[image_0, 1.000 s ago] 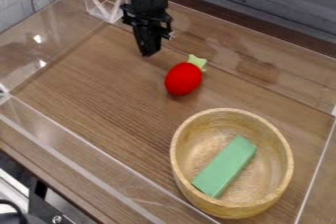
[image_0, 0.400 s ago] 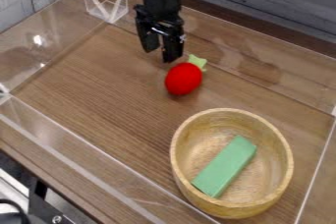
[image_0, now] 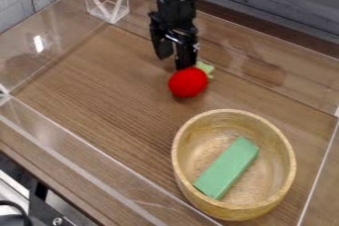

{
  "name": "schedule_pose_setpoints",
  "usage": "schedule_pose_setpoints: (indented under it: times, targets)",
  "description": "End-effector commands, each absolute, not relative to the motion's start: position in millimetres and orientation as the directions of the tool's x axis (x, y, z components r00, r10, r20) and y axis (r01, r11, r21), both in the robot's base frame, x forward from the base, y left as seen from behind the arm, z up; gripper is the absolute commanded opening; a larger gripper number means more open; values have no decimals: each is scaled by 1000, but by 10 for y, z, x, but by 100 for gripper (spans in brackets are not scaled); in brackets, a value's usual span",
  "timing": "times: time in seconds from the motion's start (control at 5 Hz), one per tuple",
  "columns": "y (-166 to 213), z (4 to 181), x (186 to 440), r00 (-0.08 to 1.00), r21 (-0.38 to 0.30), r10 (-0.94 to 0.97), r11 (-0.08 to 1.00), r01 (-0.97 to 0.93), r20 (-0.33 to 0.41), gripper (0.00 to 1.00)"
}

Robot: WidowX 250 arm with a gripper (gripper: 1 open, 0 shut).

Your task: Move the red object to the right side of the table

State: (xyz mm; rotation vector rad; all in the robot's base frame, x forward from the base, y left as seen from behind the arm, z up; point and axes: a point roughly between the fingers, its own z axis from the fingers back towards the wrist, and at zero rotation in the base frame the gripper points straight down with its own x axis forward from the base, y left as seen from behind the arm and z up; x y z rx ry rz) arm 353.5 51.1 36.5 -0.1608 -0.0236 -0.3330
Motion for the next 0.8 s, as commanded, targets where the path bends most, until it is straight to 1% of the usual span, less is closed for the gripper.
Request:
schedule_pose_setpoints:
  times: [0.0,0.6]
  targets:
    - [416,451,3603,934,-136,-345,925,355,88,100]
    - [213,313,3639,914,-148,-397,902,405,82,100]
